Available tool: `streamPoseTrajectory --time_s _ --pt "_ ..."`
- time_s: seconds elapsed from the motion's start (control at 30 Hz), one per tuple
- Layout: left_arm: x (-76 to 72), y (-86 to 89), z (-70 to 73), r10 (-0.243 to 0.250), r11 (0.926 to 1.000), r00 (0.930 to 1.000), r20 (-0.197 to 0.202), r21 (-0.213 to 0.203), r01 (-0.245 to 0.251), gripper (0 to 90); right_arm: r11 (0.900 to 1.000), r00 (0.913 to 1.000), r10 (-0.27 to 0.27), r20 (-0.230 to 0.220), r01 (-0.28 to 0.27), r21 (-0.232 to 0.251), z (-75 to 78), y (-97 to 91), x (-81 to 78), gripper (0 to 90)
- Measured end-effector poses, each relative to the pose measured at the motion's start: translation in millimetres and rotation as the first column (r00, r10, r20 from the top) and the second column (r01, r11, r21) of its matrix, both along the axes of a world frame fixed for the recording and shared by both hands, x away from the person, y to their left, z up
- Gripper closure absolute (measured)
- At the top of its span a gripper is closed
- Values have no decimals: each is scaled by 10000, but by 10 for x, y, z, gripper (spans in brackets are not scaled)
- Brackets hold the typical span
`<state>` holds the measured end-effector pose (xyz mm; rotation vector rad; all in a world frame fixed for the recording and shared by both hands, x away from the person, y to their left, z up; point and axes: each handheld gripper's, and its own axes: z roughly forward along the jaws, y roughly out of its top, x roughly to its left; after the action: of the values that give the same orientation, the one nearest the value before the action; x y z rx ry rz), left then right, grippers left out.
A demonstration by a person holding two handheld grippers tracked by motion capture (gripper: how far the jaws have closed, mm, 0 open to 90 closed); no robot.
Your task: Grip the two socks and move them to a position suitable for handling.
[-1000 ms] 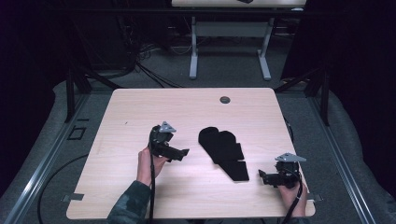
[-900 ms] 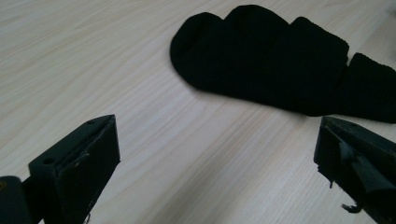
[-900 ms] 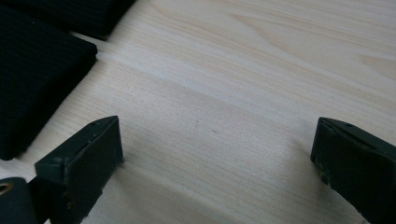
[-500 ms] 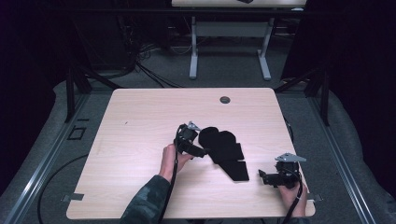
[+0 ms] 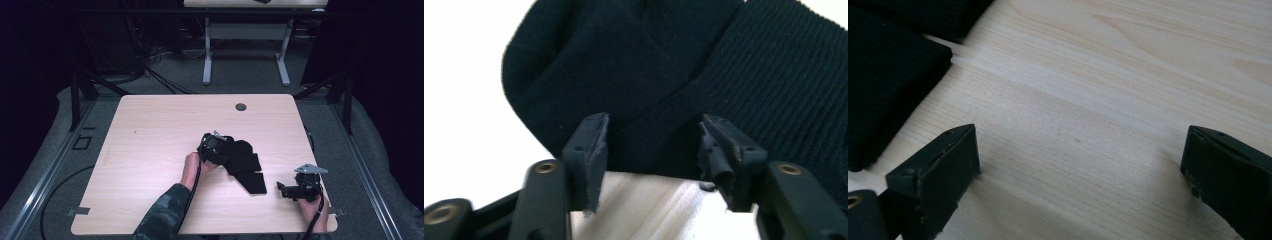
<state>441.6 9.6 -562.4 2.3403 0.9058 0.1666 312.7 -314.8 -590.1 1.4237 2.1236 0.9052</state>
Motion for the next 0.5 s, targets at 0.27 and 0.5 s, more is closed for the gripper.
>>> streamPoseTrajectory --time_s 0.27,0.5 --pt "-49 -13 -10 63 9987 9981 611 500 -94 830 10000 10000 21 -34 -21 -48 4 -3 0 18" --pt "-81 14 47 130 9997 9975 700 203 -144 856 10000 10000 21 -34 -21 -50 4 -3 0 21"
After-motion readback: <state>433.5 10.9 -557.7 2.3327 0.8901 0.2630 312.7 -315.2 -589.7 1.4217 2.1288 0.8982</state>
